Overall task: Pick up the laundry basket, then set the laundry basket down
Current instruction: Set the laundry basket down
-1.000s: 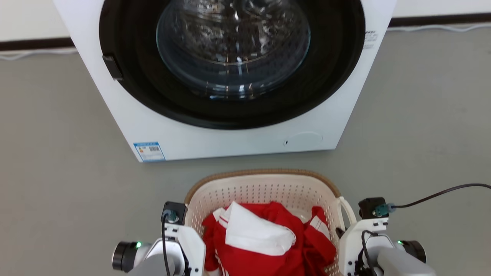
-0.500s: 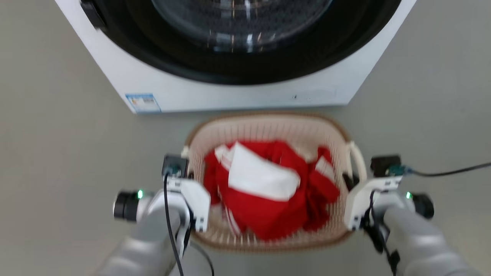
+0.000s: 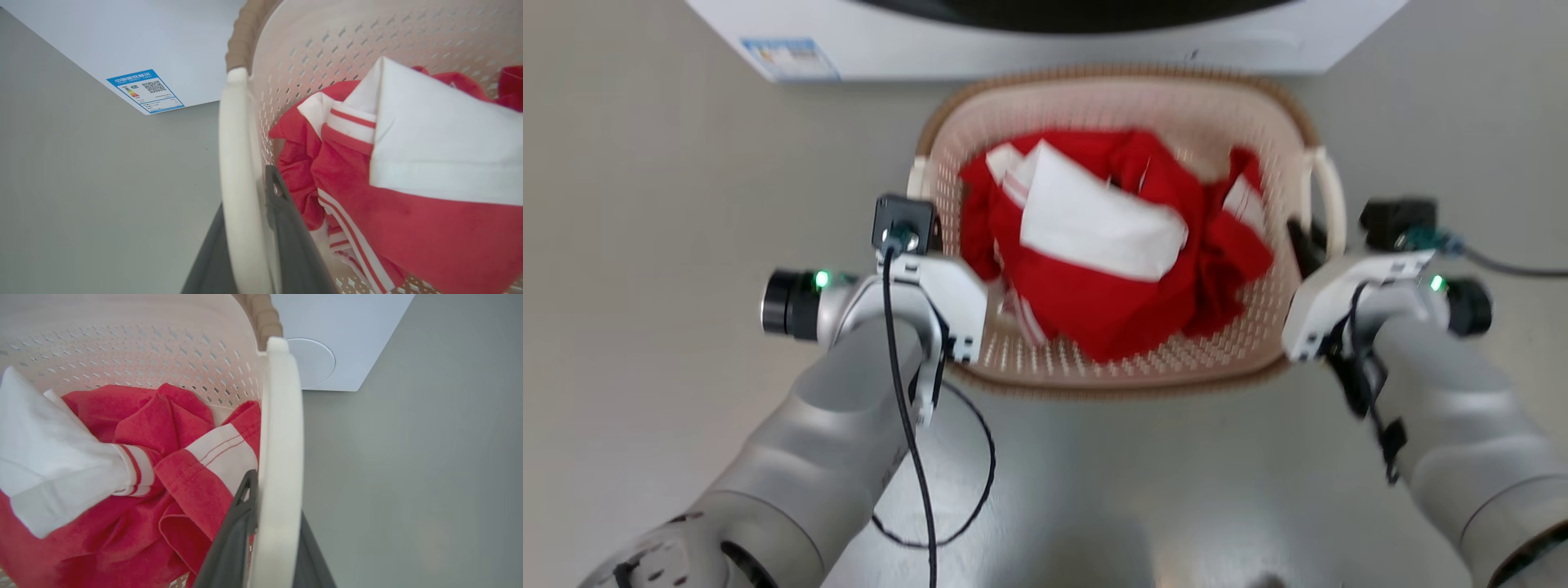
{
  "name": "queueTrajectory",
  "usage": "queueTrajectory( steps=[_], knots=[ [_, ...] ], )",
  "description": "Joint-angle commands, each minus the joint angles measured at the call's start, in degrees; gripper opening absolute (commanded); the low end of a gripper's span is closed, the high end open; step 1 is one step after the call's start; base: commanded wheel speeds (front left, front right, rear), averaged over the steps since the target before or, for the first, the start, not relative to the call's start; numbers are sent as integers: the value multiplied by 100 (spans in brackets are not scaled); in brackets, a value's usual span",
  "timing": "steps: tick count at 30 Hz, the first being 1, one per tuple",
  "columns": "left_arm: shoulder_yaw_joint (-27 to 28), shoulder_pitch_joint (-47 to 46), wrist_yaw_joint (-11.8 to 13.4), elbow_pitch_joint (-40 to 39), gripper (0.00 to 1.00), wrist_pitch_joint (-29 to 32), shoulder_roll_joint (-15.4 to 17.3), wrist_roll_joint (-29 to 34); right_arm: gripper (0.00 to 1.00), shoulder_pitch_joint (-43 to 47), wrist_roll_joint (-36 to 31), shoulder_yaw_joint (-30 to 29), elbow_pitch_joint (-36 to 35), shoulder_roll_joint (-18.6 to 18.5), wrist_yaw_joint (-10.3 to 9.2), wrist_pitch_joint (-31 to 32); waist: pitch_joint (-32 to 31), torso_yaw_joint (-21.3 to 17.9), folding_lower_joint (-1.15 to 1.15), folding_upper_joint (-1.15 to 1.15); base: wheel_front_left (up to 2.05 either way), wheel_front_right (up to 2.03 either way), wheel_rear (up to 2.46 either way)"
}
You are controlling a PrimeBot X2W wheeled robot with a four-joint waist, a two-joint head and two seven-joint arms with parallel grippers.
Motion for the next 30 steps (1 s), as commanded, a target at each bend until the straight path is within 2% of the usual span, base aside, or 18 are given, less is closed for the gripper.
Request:
queueTrajectory(
  steps=[1,13,30],
  knots=[
    [190,-181,47,-156,0,-62,-17,255,0,-23,-156,33,-200,54,44,-117,454,73,0,0,0,0,0],
    [1178,-353,136,-478,0,-63,-17,1356,0,-238,-743,-568,-726,-168,44,-119,1353,112,0,0,0,0,0],
    [2276,-415,-34,-530,0,-63,-17,2544,0,-211,-1284,-1147,-1025,-64,44,-120,1870,11,0,0,0,0,0]
  ],
)
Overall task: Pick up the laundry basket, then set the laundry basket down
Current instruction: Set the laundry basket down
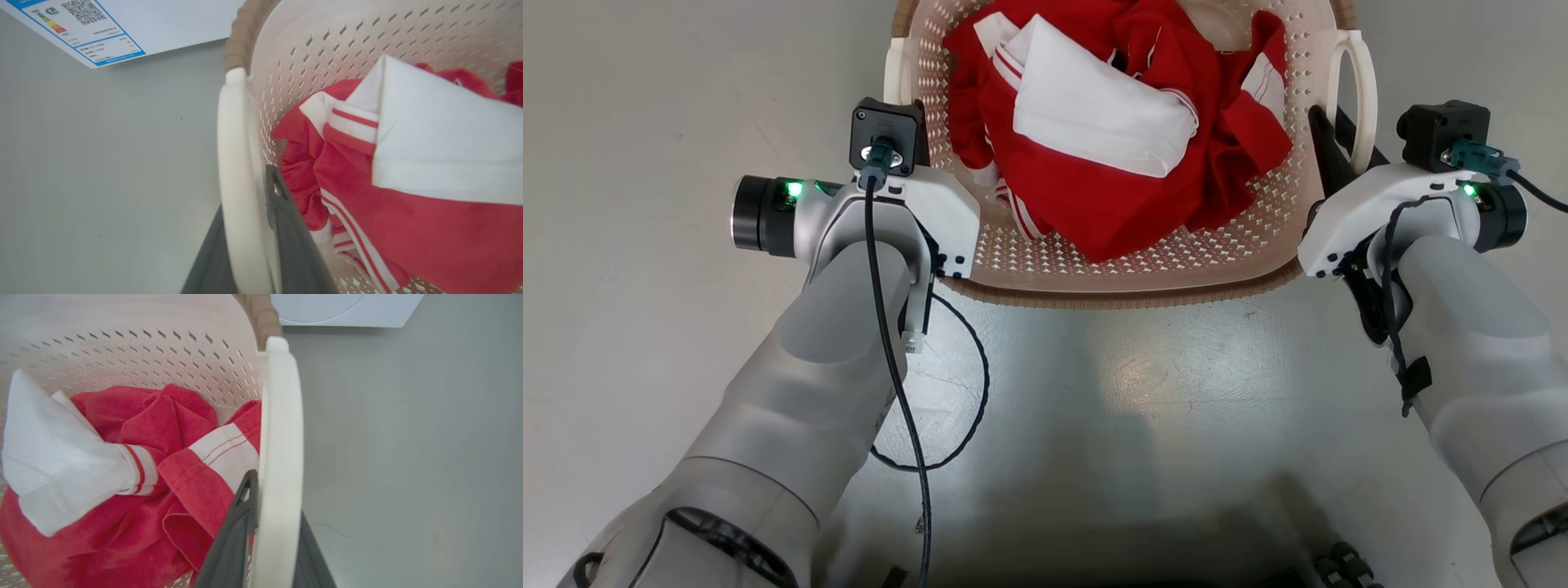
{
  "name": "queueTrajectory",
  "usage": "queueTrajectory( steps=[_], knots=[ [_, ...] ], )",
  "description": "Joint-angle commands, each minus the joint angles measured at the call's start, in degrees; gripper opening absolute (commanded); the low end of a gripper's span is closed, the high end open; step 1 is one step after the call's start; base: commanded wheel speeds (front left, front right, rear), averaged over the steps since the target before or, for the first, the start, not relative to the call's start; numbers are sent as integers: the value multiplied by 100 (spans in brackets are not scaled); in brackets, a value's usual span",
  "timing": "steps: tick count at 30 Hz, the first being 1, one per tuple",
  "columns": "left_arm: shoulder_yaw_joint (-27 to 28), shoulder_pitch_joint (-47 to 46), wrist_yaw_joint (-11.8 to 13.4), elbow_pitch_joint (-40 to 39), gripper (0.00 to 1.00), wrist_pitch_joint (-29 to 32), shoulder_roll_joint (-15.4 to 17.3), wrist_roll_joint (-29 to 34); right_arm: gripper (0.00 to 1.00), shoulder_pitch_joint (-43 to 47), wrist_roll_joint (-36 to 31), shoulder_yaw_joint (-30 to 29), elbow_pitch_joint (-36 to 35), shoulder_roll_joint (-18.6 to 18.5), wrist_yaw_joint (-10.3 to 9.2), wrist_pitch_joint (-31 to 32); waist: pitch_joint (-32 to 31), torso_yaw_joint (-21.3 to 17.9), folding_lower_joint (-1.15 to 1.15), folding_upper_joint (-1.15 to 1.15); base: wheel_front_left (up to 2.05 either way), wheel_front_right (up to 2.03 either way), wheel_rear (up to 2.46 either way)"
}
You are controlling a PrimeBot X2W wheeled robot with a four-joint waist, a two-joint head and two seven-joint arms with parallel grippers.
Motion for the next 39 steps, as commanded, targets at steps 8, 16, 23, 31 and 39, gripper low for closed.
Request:
queueTrajectory(
  steps=[8,16,23,31,39],
  knots=[
    [350,-71,-116,-197,0,-38,19,391,0,96,-242,-66,-135,179,43,-77,154,-13,0,0,0,0,0],
    [524,-78,-163,-196,0,-38,19,577,0,82,-302,-159,-70,231,43,-77,244,-24,0,0,0,0,0],
    [605,-98,-190,-201,0,-38,19,684,0,82,-321,-188,-3,266,43,-77,301,-32,0,0,0,0,0],
    [670,-113,-231,-169,0,-38,19,789,0,77,-315,-153,104,314,43,-78,328,-46,0,0,0,0,0],
    [691,-97,-273,-151,0,-38,19,771,0,48,-288,-129,170,319,43,-78,325,-49,0,0,0,0,0]
  ],
)
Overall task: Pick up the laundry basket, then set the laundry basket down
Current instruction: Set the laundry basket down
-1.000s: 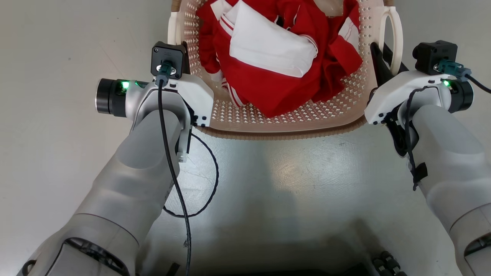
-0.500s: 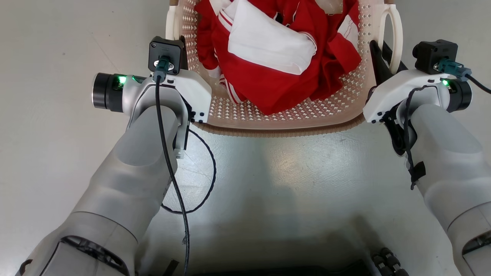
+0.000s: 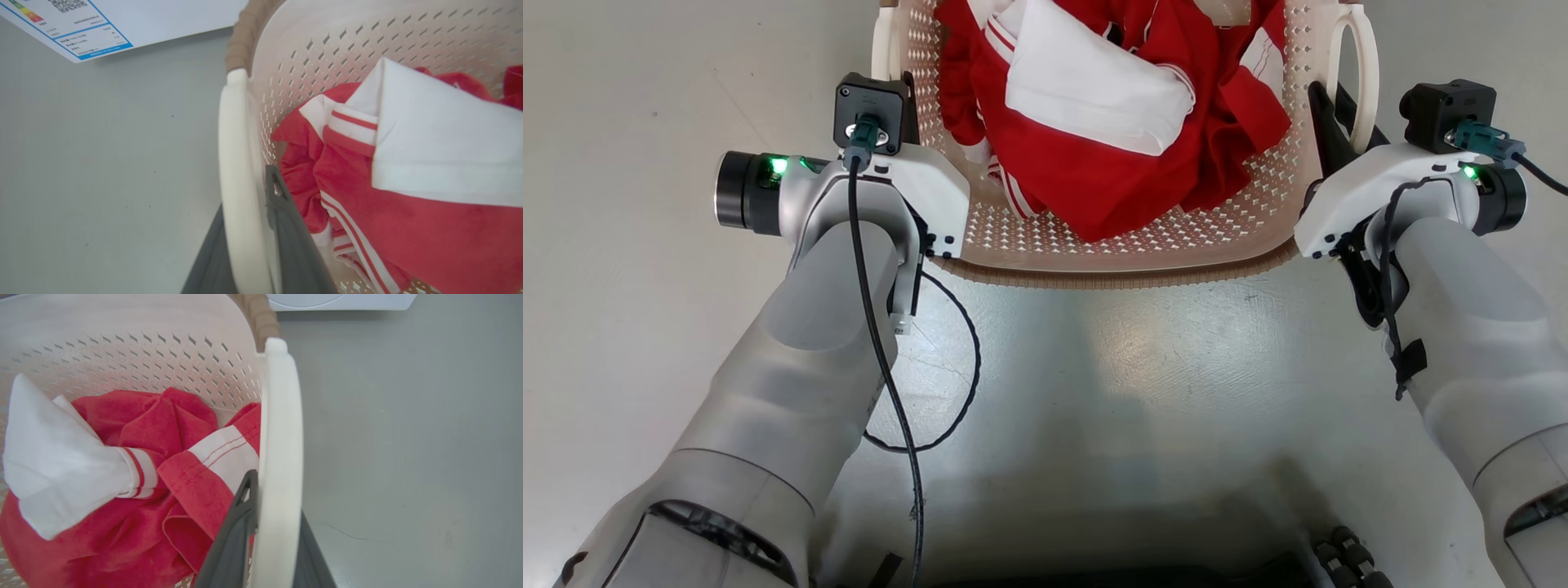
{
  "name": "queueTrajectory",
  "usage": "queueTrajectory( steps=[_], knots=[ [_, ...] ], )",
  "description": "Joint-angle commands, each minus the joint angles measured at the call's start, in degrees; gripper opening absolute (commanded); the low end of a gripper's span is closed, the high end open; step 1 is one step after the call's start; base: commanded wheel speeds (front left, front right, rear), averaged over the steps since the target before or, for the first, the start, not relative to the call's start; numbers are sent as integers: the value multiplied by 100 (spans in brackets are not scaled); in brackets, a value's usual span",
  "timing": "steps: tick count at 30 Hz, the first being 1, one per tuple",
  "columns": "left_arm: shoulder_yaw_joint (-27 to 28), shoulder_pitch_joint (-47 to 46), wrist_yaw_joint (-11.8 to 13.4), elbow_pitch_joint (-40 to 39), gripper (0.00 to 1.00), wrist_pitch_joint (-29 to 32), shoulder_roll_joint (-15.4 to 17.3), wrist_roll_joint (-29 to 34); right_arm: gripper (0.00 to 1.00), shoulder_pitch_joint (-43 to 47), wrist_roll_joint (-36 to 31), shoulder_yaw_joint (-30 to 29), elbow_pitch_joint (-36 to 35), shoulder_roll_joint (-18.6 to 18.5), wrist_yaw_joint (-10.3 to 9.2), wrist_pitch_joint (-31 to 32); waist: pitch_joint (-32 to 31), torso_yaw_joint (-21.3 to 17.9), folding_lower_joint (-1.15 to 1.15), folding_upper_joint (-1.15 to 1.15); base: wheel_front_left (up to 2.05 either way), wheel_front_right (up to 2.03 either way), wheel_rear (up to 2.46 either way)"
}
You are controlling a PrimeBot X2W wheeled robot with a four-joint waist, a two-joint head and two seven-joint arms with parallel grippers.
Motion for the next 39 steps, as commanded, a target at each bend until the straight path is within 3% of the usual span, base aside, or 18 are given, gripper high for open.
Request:
queueTrajectory(
  steps=[1,3,4,6,8,9,10,12,14,29,39],
  knots=[
    [23,-12,-67,-99,0,-39,21,94,0,259,-106,152,21,183,42,13,-5,3,0,0,0,0,0],
    [12,-12,-78,-87,20,-39,21,68,8,252,-93,185,88,194,42,13,-9,5,0,0,0,0,0],
    [6,-12,-82,-79,31,-39,21,61,27,249,-81,205,109,202,42,13,-11,3,0,0,0,0,0],
    [-4,-19,-82,-69,36,-39,21,51,32,237,-54,228,129,206,42,13,-12,0,0,0,0,0,0],
    [-13,-26,-84,-61,50,-39,21,38,44,231,-24,243,143,202,42,13,-8,2,0,0,0,0,0],
    [-16,-30,-83,-63,83,-39,21,30,46,230,-14,252,153,196,42,13,-6,5,0,0,0,0,0],
    [-19,-34,-83,-71,89,-39,21,25,52,230,-2,260,168,194,42,13,-4,8,0,0,0,0,0],
    [-26,-31,-79,-90,100,-39,21,14,83,224,17,278,183,189,42,13,-2,11,0,0,0,0,0],
    [-28,-23,-72,-98,100,-39,21,3,100,219,33,295,187,186,42,12,-2,11,0,0,0,0,0],
    [3,10,-1,-65,100,-39,21,-48,100,201,11,211,65,105,42,12,-120,6,0,0,0,0,0],
    [145,98,330,177,100,-39,21,62,100,389,-302,-190,-360,51,42,12,-556,-60,0,0,0,0,0]
  ],
)
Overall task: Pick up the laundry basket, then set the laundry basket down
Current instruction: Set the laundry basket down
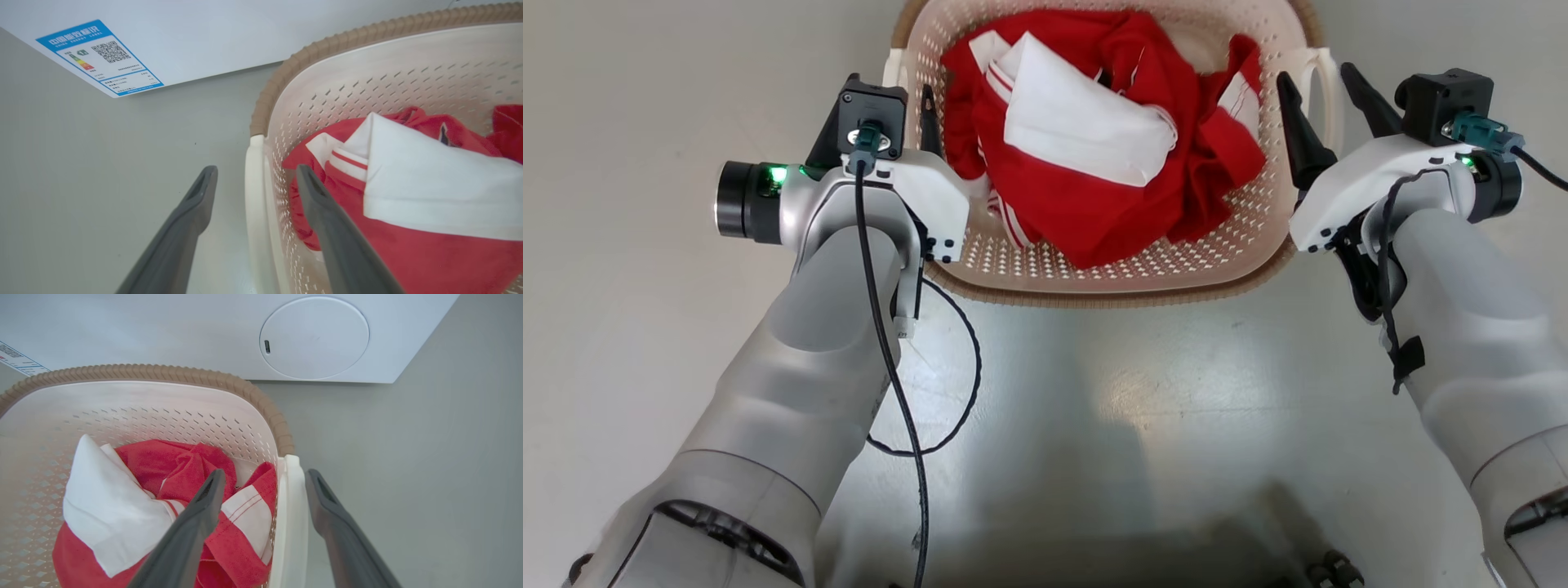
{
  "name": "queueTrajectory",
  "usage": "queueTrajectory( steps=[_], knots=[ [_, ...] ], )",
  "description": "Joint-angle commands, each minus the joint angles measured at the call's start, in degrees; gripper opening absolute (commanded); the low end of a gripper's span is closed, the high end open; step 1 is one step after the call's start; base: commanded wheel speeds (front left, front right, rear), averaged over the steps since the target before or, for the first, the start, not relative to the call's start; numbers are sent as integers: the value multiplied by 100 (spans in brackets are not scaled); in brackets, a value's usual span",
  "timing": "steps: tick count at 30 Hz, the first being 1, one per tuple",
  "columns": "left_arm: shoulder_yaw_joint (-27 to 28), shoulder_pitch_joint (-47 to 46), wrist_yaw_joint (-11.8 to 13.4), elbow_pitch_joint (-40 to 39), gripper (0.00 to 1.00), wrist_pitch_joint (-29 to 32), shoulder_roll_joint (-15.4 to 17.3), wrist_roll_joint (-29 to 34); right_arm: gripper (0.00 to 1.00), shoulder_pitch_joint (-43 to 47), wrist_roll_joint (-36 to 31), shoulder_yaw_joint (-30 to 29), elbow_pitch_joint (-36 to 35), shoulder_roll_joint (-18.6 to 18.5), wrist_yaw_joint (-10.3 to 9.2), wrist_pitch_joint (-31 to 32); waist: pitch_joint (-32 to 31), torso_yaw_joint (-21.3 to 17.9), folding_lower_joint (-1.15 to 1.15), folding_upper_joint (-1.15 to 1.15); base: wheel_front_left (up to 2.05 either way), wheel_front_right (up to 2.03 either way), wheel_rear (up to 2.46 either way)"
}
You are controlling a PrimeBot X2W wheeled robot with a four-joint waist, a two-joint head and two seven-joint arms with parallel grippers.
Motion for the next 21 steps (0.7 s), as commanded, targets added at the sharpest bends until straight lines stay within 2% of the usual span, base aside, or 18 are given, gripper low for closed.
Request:
queueTrajectory(
  steps=[1,9,15,21],
  knots=[
    [127,141,69,-48,100,-36,105,54,100,376,-55,9,-90,67,35,-12,-133,-34,0,0,0,0,0],
    [742,647,100,-537,100,-36,151,165,100,799,-413,-368,-442,146,35,-12,-864,-139,0,0,0,0,0],
    [1299,1362,-100,-1199,100,-36,151,398,100,1287,-676,-670,-821,148,35,-12,-1634,-163,0,0,0,0,0],
    [1906,2195,-336,-1910,100,-36,131,691,100,1936,-999,-1080,-1505,124,35,-12,-2515,-116,0,0,0,0,0]
  ],
)
